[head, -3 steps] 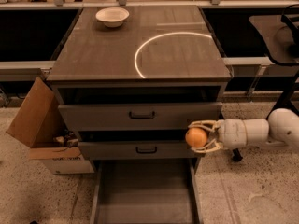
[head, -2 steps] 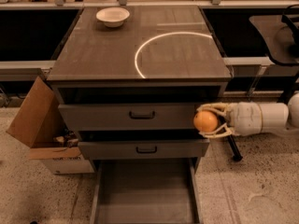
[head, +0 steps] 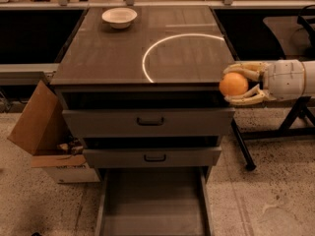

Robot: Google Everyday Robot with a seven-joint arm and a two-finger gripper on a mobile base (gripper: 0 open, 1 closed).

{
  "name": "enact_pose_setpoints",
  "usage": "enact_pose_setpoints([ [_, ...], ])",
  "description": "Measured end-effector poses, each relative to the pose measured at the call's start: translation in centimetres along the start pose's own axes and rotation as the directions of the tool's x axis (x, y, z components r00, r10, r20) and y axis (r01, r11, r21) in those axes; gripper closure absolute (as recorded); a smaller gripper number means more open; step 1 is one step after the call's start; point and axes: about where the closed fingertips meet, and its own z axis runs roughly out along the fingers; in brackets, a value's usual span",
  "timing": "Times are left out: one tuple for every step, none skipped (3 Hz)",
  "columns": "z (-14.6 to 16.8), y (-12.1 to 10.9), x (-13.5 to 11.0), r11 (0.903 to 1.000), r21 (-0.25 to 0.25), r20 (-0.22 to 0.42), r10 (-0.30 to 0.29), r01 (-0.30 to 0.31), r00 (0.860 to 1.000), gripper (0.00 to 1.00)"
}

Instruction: Pick orange from bottom drawer and place on counter

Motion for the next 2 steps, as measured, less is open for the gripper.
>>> enact_pose_setpoints([
  [0.1, 0.1, 0.0, 1.0000, 0.003, 0.005, -0.003, 0.003, 1.000, 1.00],
  [1.0, -1.2, -0.2, 0.9998, 0.009, 0.002, 0.016, -0.016, 1.000, 1.00],
])
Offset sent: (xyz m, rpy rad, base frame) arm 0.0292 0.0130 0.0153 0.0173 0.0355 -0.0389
